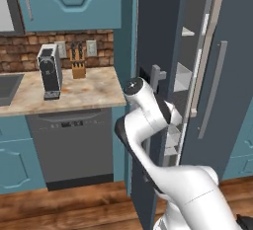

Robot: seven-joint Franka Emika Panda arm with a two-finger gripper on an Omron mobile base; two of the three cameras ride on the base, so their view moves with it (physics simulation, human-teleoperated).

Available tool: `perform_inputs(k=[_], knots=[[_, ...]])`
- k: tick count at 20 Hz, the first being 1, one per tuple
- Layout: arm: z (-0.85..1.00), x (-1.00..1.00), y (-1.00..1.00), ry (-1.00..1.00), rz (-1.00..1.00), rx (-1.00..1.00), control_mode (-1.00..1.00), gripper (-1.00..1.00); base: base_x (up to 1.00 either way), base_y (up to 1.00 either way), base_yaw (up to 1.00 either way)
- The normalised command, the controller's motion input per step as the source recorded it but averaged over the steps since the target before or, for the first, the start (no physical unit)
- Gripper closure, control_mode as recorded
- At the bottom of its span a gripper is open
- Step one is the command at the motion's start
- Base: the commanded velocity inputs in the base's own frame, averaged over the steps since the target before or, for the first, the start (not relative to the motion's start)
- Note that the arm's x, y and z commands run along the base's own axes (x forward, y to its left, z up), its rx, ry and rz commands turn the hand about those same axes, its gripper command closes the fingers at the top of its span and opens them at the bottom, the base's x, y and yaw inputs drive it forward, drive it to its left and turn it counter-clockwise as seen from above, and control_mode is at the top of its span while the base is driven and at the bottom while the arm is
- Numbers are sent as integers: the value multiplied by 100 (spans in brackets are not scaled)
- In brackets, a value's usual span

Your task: Take the bottled waters from the counter and place them in the freezer to freeze. Close the freezer door after placing the bottles.

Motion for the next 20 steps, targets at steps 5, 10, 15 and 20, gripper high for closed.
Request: perform_inputs(k=[5, 10, 15, 20], knots=[[-7, 39, 37, -5, -22, -12, -100, -100, 0, 0, 0], [-1, 18, 28, -6, -12, -5, -100, -100, 0, 0, 0], [-3, 14, -2, 0, -9, 0, -100, -100, 0, 0, 0], [-17, 53, -16, -1, -20, -1, -100, -100, 0, 0, 0]])
